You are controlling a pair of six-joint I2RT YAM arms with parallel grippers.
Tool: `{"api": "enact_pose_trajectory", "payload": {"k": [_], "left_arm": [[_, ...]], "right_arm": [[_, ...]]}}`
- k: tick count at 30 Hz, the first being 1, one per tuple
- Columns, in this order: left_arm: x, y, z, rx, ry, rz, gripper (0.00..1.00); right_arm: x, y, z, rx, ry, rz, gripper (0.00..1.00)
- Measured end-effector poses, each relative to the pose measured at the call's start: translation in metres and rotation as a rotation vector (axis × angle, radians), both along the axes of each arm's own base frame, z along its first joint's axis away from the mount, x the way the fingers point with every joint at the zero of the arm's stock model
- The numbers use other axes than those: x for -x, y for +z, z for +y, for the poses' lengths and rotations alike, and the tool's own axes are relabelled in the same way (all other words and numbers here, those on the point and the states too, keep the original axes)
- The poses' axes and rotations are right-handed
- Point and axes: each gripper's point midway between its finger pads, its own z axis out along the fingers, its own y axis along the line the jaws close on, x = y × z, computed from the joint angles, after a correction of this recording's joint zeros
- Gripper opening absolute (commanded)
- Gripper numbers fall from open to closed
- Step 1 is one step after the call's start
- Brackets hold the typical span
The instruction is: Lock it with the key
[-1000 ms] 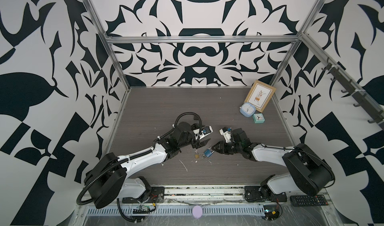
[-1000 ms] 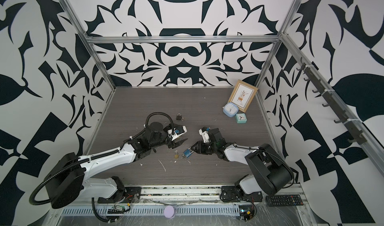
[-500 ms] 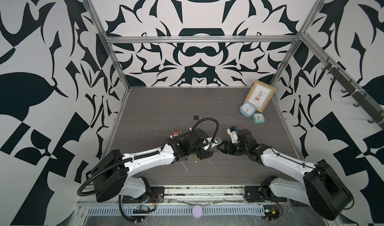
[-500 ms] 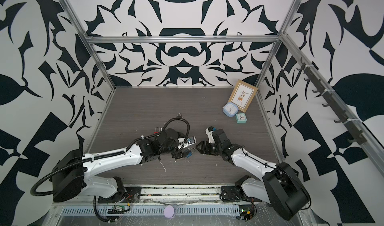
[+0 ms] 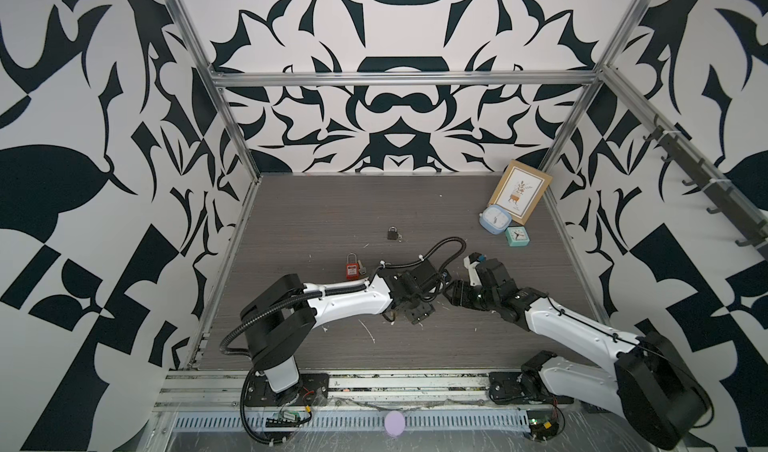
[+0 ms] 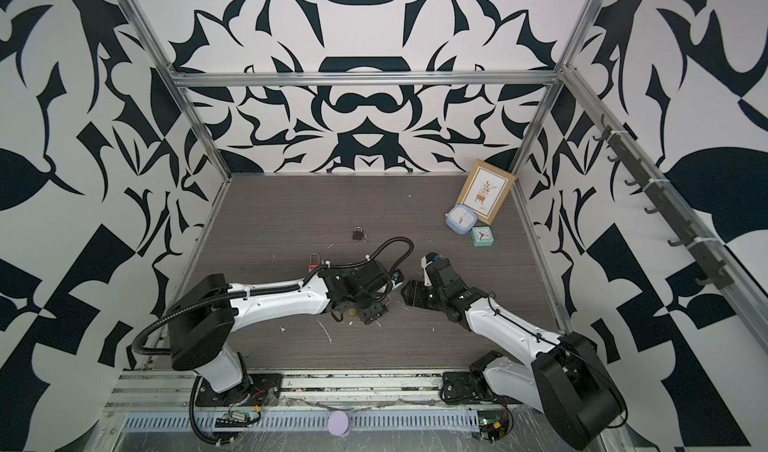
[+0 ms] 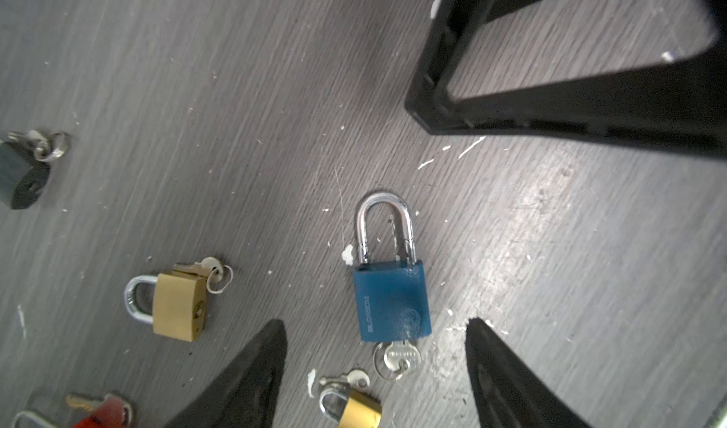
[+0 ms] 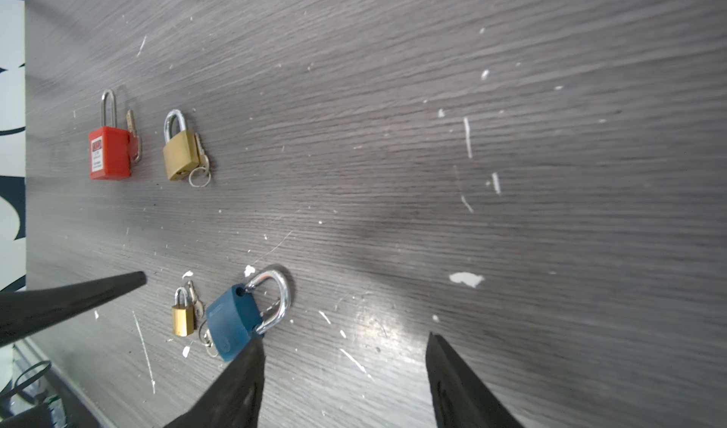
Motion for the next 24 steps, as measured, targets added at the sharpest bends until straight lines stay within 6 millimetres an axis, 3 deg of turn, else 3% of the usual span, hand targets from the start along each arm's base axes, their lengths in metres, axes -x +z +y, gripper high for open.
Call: {"api": "enact_pose_trajectory", "payload": {"k": [11,24], "left_arm": [[0.011,-0.033,0.003,-0.07,0.022,0.103,0.68],[0.008,-0.038,0.0,-0.016,0.043,0.189,0.6]], "right_arm": [[-0.004,0.007,-0.013,0.02,-0.062,-0.047,0.68],[-0.002,0.004,-0.015,0.028,-0.067,-0.04,0.69]]}}
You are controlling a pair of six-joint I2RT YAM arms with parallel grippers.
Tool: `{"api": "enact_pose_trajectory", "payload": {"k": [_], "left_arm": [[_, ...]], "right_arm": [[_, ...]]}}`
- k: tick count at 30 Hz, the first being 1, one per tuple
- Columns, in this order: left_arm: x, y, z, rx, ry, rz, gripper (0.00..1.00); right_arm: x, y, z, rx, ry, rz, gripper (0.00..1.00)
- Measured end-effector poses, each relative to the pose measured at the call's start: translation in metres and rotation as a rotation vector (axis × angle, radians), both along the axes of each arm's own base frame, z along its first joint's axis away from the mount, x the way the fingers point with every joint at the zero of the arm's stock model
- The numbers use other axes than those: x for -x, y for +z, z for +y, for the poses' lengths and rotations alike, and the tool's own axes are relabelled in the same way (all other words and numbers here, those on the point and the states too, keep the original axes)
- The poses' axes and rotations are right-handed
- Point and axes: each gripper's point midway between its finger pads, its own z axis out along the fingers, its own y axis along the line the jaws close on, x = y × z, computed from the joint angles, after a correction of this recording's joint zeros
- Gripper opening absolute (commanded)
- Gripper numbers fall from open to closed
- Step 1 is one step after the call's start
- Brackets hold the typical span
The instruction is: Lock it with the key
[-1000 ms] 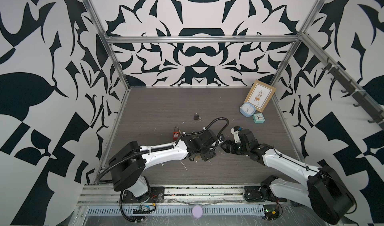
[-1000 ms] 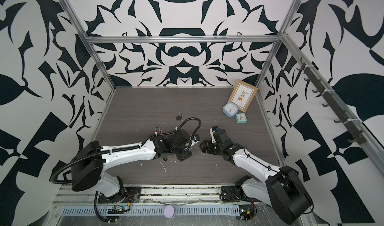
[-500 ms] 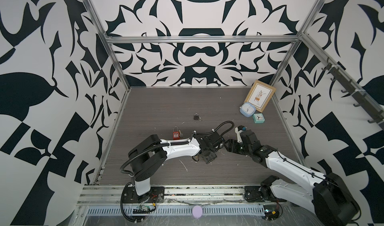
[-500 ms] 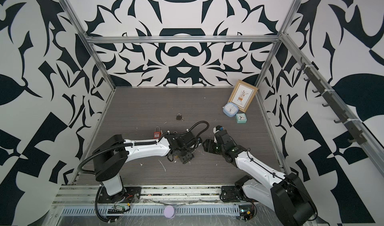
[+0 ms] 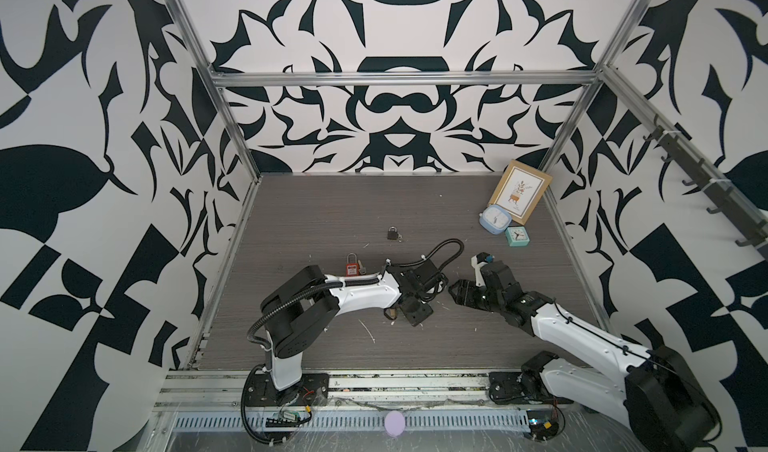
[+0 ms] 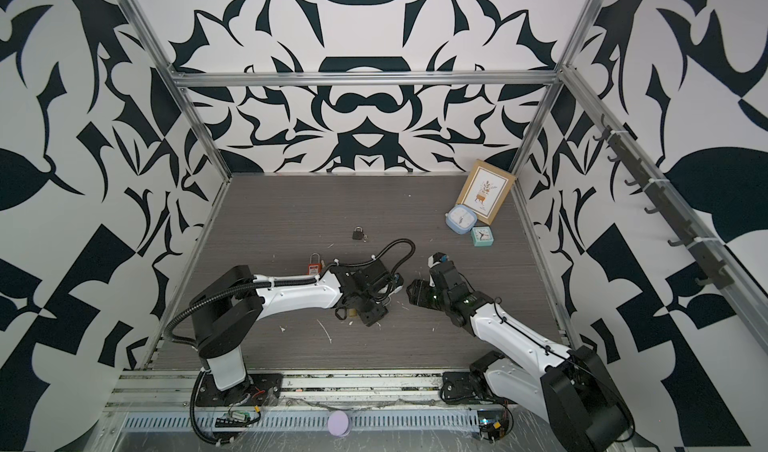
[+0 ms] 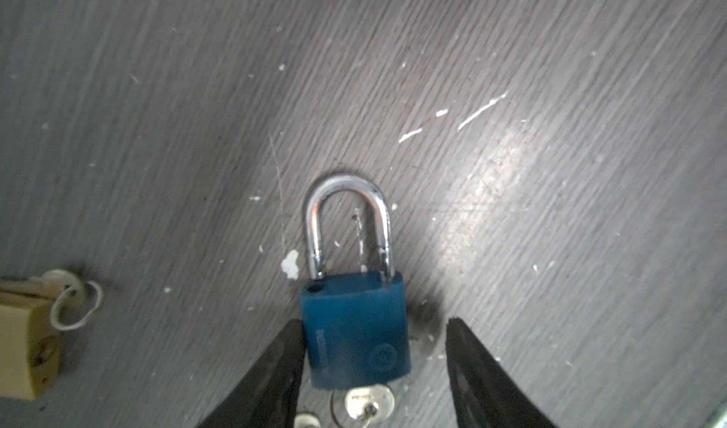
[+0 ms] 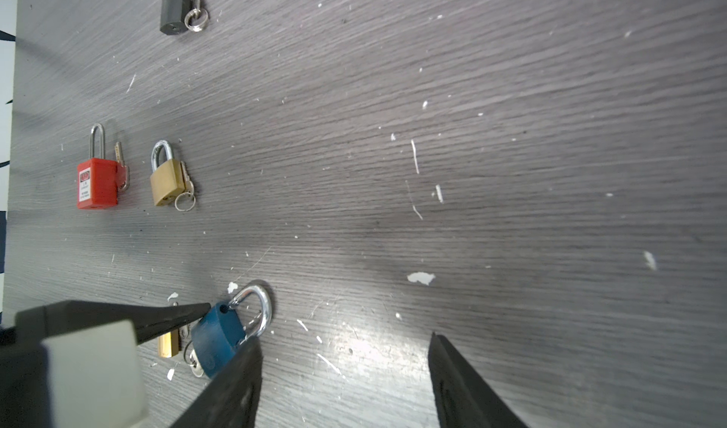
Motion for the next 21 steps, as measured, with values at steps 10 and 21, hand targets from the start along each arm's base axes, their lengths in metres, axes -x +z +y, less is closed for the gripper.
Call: {"api": "enact_pose_trajectory", "payload": {"k": [10,21], "left_arm": [[-0.001,-0.0041,-0.0021,0.02,-0.001,0.02,0.56],[-0.0006,-0.0043,-0.0023,0.037,0.002,0.019,0.56]], "right_arm": [[0.0006,-0.001,-0.0004,0.002,0.0,0.002,0.69],[0.0003,-0.0014,-0.0006,0.003,-0.002,0.003,0.69]]}}
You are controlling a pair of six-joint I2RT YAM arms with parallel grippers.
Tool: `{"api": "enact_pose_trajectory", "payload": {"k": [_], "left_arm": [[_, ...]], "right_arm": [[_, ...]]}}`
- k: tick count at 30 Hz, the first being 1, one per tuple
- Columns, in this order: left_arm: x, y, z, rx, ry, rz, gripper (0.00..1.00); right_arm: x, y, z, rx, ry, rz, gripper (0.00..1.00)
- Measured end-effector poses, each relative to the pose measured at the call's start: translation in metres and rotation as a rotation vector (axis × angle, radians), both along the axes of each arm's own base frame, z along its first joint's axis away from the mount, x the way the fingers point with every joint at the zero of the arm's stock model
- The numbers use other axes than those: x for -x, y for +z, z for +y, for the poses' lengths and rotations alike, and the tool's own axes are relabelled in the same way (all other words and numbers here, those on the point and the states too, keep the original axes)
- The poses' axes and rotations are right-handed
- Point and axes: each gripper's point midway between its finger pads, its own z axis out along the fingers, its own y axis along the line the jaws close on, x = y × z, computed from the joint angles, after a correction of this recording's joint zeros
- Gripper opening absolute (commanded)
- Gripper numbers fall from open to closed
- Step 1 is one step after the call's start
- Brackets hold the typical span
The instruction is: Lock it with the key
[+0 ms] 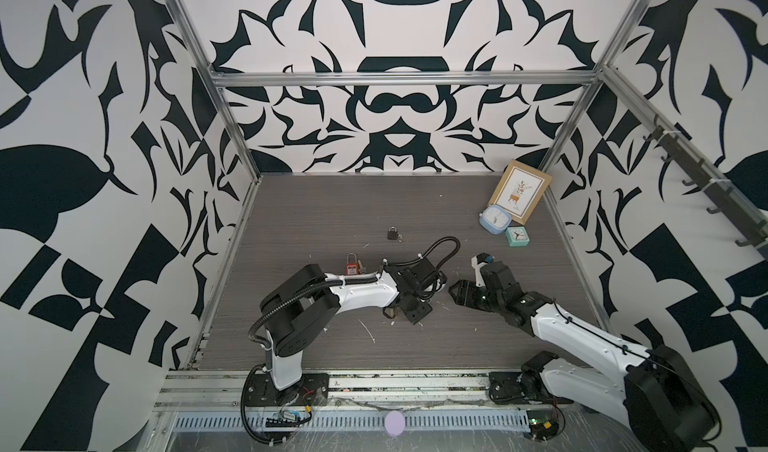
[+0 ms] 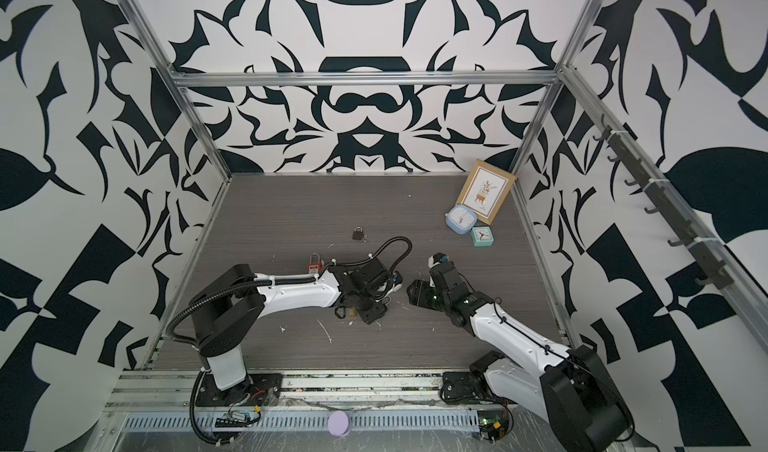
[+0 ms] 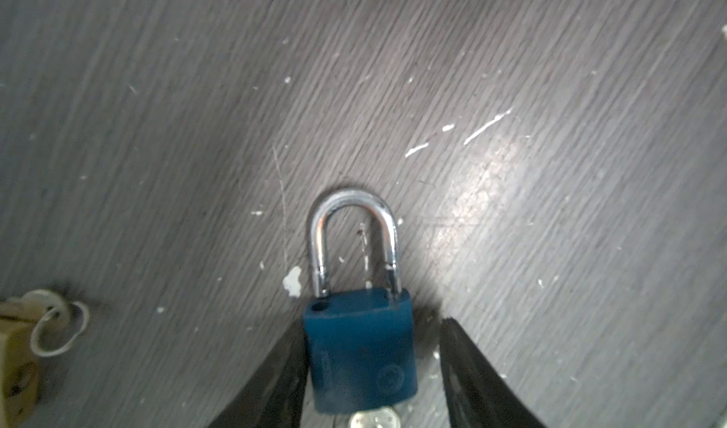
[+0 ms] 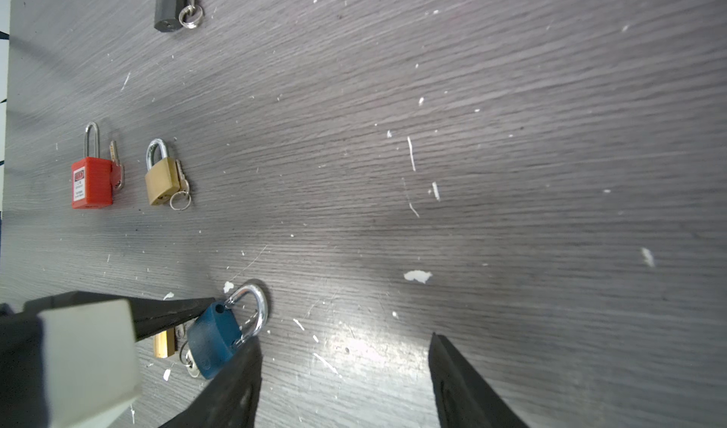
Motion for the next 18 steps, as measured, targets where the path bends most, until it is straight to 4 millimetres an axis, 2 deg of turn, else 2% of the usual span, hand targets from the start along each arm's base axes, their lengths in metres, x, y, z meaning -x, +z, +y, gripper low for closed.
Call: {"api": "enact_pose_trajectory", "payload": {"k": [14,18], "left_arm": [[0.0018,0.0002,0.0051,0.007,0.018,-0.003,0.58],[0.0013,0.0002,0.0054,0.006,0.022,-0.005,0.55]], "right_arm": [[-0.0003,-0.0029,-0.0012,0.003,-0.006,0.011,0.69],[-0.0003,-0.0032,-0.0012,0.003,-0.006,0.012,0.69]]}}
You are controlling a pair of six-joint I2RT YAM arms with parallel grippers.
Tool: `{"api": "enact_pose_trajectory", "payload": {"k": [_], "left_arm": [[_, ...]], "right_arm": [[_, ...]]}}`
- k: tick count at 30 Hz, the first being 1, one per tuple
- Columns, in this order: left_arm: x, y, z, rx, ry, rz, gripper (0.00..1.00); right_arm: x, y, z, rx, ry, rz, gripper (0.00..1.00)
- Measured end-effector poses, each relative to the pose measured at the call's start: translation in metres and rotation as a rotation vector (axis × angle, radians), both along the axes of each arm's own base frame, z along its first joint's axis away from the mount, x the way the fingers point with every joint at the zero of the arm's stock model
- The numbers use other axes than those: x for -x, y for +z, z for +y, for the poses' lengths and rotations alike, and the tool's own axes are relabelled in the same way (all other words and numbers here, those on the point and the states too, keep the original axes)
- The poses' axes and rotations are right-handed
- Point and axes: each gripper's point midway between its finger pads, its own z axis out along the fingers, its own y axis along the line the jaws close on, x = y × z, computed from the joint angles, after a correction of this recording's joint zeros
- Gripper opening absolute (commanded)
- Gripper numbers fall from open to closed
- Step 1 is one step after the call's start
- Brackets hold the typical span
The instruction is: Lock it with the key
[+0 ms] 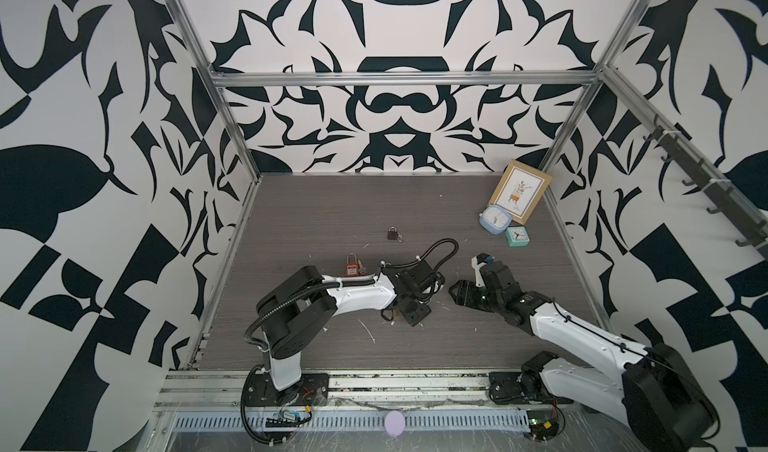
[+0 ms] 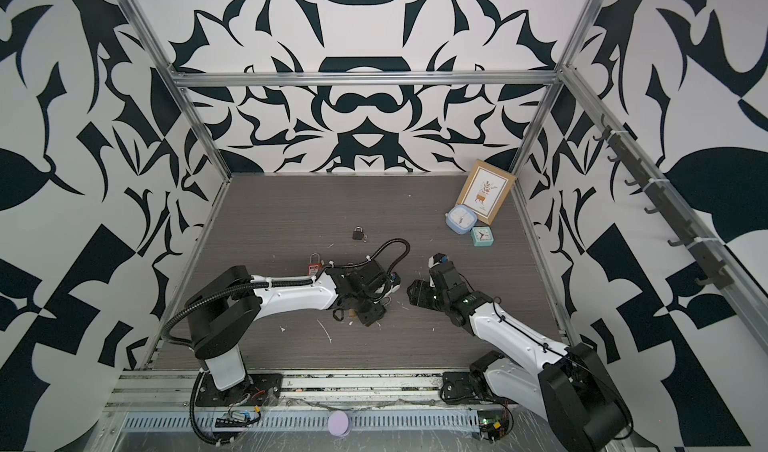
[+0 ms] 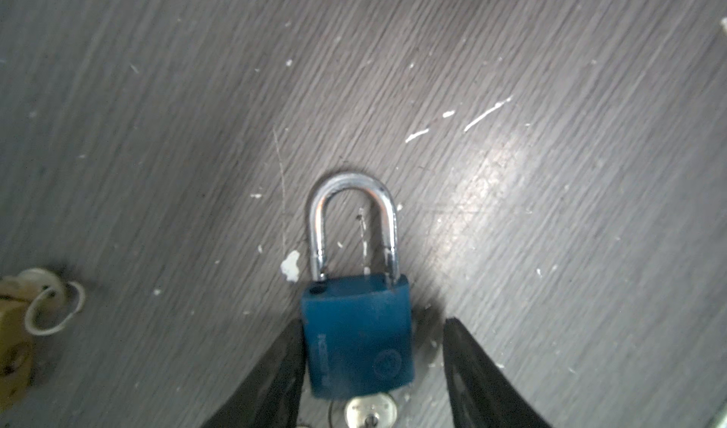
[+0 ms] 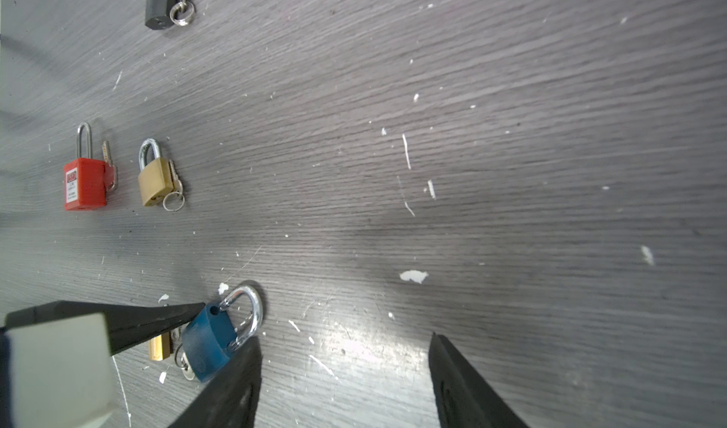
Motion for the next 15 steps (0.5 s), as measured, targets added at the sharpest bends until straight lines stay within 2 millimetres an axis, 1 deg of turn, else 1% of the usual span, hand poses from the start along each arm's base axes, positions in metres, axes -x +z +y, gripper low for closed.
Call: {"api": "enact_pose_trajectory", "payload": {"k": [4,7,10,14,15], "left_arm": [[-0.0002,-0.0002,0.0006,-0.003,0.003,0.0,0.49],[-0.0004,-0.0004,0.0013,-0.005,0.008,0.0,0.42],[-0.0001,-0.0005,0.0015,-0.005,0.009,0.004,0.34],[0.0002,-0.0002,0.0014,-0.003,0.009,0.007,0.19],[0.0002,0.0002,0.0013,-0.002,0.008,0.006,0.14]], "right_arm": [[0.0,0.0,0.0,0.0,0.0,0.0,0.69],[0.0,0.0,-0.0001,0.0,0.0,0.0,0.69],[0.0,0.0,-0.0001,0.0,0.0,0.0,0.69],[0.0,0.0001,0.0,0.0,0.0,0.0,0.69],[0.0,0.0,0.0,0.0,0.0,0.0,0.69]]}}
